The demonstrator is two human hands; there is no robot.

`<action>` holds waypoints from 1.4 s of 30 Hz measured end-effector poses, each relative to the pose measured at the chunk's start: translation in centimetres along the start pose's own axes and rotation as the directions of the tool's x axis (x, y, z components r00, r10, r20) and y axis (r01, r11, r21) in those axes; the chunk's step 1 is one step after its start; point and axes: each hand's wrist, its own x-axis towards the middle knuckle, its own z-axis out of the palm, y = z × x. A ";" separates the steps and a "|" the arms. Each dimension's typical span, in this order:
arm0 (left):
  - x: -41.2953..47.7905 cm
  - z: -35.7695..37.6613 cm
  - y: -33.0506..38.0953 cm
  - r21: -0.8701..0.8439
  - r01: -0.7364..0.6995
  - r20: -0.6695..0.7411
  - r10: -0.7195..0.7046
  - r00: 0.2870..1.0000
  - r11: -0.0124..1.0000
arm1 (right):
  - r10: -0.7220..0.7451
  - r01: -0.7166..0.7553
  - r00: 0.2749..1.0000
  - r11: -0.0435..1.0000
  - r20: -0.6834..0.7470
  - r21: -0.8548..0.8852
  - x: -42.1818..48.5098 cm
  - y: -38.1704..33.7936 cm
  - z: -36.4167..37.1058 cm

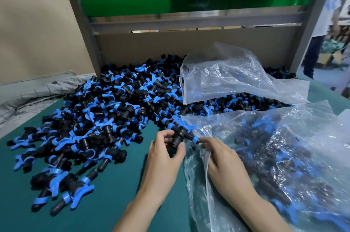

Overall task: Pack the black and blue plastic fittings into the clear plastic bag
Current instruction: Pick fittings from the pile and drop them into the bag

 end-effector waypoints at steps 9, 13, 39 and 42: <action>0.0 0.6 -0.4 -0.036 -0.042 0.147 0.047 0.988 0.998 | 0.024 -0.024 1.000 1.000 -0.005 0.021 0.0 -0.4 -0.2; 0.1 0.5 -0.2 -0.140 -0.053 0.186 0.079 0.979 0.989 | 0.035 -0.035 0.999 0.999 0.002 0.033 -0.3 -0.3 -0.6; 1.8 -1.0 0.3 -0.642 0.285 0.067 -0.319 0.946 0.711 | 0.000 -0.001 1.000 0.999 0.012 0.053 -0.1 -0.3 -0.6; 1.7 -1.1 0.7 -0.671 0.296 0.073 -0.337 0.939 0.680 | 0.002 -0.002 1.000 0.999 0.012 0.050 -0.1 -0.2 -0.6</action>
